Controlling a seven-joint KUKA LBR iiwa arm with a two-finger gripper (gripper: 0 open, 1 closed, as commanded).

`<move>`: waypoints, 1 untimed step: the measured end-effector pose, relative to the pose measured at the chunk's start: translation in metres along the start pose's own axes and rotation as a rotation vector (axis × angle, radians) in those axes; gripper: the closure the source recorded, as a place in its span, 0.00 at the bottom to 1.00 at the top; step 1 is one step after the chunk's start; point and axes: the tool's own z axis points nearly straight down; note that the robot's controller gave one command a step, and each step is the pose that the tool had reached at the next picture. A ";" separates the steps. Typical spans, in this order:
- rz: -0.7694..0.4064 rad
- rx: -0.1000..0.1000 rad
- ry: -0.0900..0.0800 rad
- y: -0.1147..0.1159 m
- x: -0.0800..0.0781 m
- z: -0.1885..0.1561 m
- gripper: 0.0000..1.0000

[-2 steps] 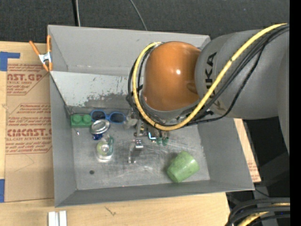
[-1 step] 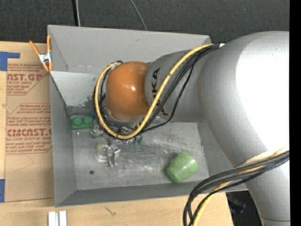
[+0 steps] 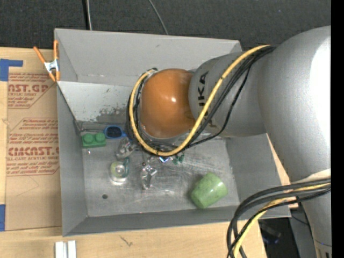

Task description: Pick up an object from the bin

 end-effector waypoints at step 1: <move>-0.144 -0.001 -0.002 0.025 -0.015 -0.009 0.00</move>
Offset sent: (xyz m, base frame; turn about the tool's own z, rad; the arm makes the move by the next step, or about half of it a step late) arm -0.0016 0.0277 0.0096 -0.1438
